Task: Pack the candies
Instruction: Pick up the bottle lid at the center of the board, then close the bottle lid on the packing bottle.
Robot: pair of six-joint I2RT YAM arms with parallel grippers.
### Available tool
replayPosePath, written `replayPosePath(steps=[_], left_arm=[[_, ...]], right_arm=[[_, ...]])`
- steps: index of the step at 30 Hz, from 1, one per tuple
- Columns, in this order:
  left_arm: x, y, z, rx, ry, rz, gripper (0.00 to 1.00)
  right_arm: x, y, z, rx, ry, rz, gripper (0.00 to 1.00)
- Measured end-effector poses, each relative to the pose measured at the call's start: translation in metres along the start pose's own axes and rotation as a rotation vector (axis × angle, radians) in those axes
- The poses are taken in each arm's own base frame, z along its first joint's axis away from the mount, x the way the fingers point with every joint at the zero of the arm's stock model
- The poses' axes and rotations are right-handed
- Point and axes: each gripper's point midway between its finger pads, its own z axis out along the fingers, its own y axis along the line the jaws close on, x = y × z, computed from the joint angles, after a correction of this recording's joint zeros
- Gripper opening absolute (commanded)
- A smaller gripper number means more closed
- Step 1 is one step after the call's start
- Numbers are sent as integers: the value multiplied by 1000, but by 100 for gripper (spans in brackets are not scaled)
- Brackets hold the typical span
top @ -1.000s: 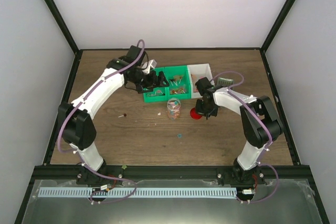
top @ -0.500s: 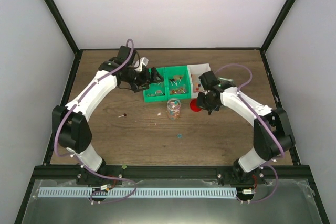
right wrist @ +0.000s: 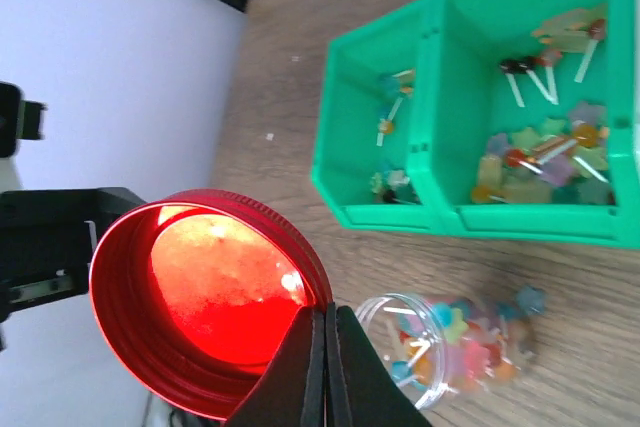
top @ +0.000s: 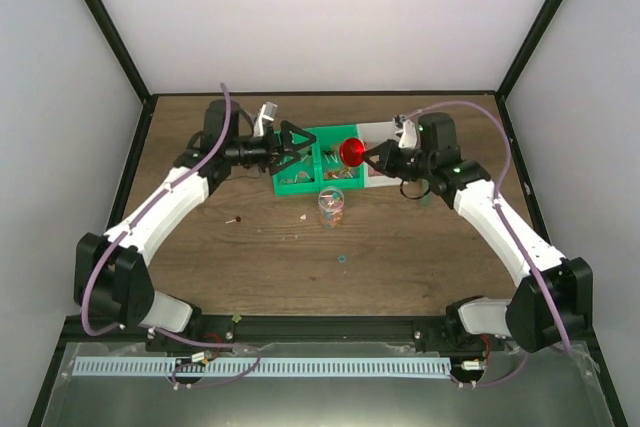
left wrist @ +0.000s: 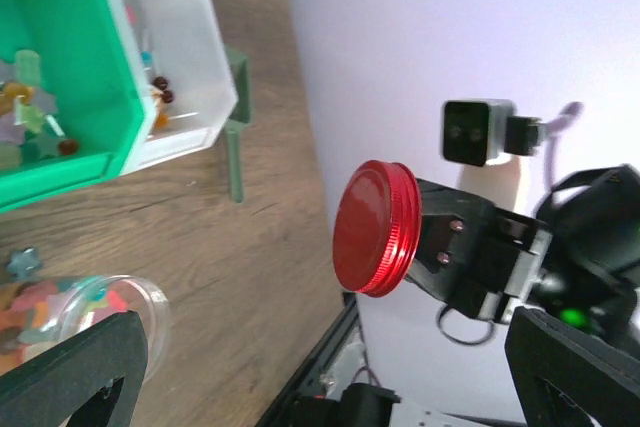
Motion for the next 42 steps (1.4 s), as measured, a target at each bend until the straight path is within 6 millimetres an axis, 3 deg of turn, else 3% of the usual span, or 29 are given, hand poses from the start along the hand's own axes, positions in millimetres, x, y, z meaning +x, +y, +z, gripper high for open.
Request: replayPosePath(steps=[3,7,16,23,31,42], left_arm=[[1,-10,-6,72,-26,-11,100],[-1,-18,-6,142,-42,-31,100],[8,-31,-9,252,-23,-114,100],[28,-42,-8,330,31,-224,100],[41,-71,-5,478,106,-264,96],[46,-73,-8,566,122,-324,95]], right_arm=[[-4,10,-3,-151,-16,19,1],[6,10,-3,-291,19,73,1],[7,54,-21,-548,63,-53,1],[13,60,-19,-621,117,-99,1],[17,60,-12,-687,176,-114,1],[12,75,-17,-787,190,-151,1]])
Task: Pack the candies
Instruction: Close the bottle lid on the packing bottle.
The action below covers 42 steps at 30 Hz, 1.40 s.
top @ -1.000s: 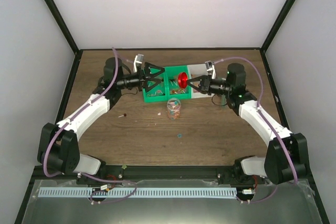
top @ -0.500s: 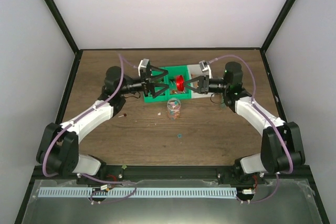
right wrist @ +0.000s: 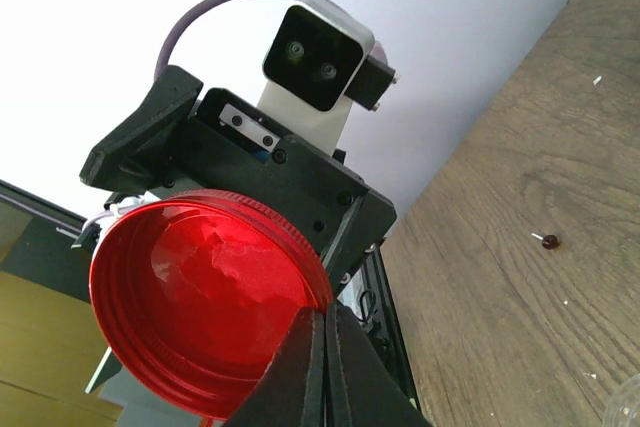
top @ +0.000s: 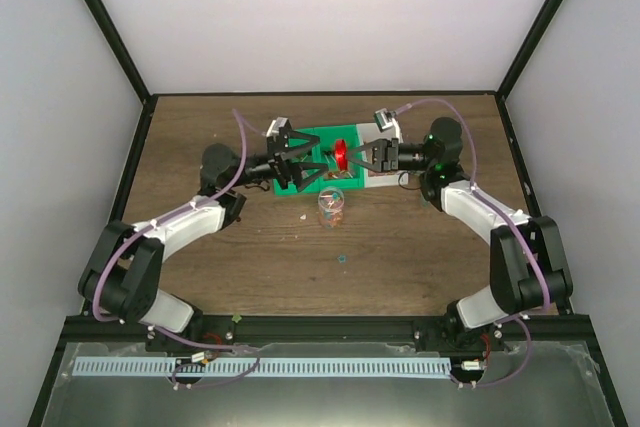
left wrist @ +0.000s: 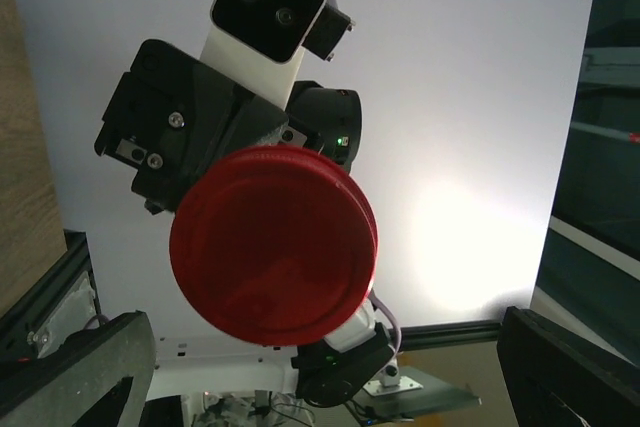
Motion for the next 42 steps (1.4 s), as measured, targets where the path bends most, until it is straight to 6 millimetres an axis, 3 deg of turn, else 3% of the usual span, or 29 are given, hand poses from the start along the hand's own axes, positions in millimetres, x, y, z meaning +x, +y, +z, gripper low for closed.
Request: replayPosePath(steps=[12,19,42], left_arm=[[0,7,17,49,60,-55,91],[1,-5,20,88,78,-36,85],[1,-1,26,94,97,-55,78]], right_arm=[[-2,18,11,-54,50,-57,1],[1,16,13,-58,63,-47,1],[-2,14,17,-71,96,-43,1]])
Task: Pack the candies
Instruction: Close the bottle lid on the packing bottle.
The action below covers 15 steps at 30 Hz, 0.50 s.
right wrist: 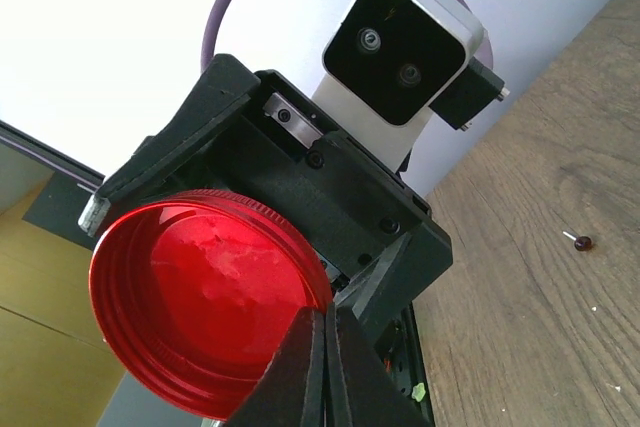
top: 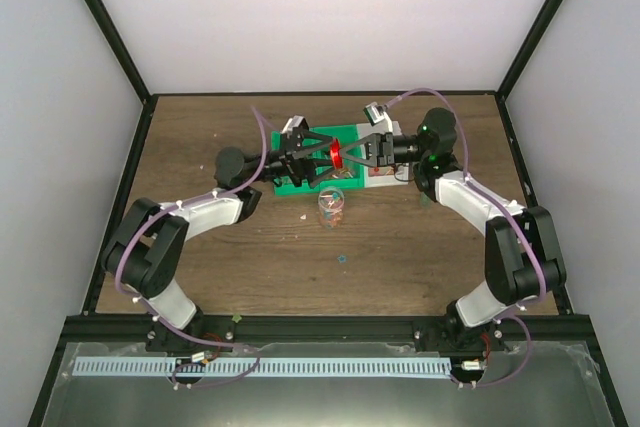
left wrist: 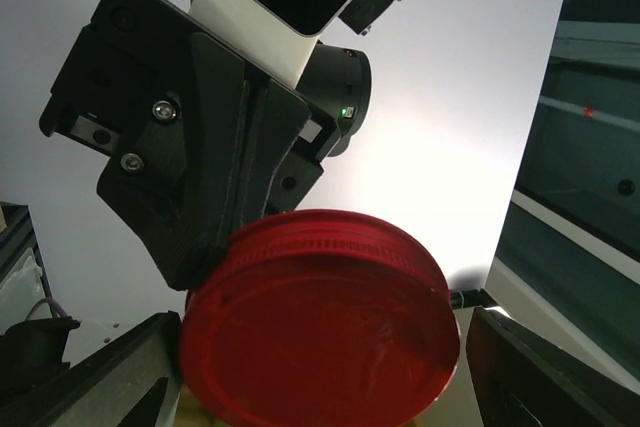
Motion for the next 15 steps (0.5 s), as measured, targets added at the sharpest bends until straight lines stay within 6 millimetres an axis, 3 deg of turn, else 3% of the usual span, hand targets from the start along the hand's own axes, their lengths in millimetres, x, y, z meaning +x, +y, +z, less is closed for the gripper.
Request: replayPosePath(steps=[15], left_arm=[[-1,6,0,5,12,9,68]], right_arm=[[1,-4,0,3,1,8,1]])
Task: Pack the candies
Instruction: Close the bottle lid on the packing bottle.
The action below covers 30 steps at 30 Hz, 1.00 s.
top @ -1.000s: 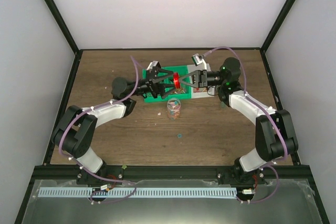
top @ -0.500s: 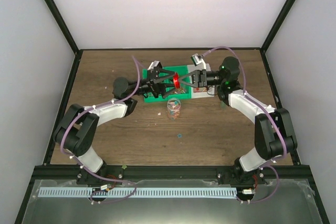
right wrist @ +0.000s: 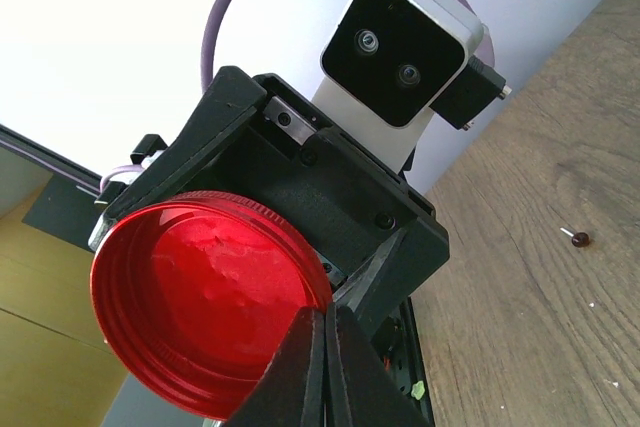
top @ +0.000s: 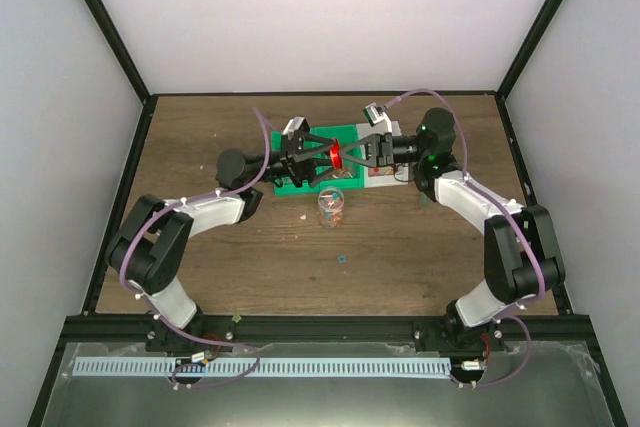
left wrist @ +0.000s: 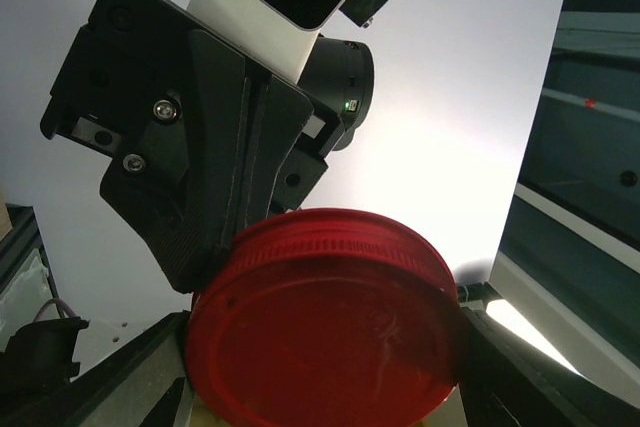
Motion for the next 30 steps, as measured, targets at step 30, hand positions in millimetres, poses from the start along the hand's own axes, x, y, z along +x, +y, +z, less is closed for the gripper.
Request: replayPosePath(steps=[30], left_arm=[[-11,0,0,-30,1,16,66]], right_arm=[[-19,-41,-77,161,-283,140,24]])
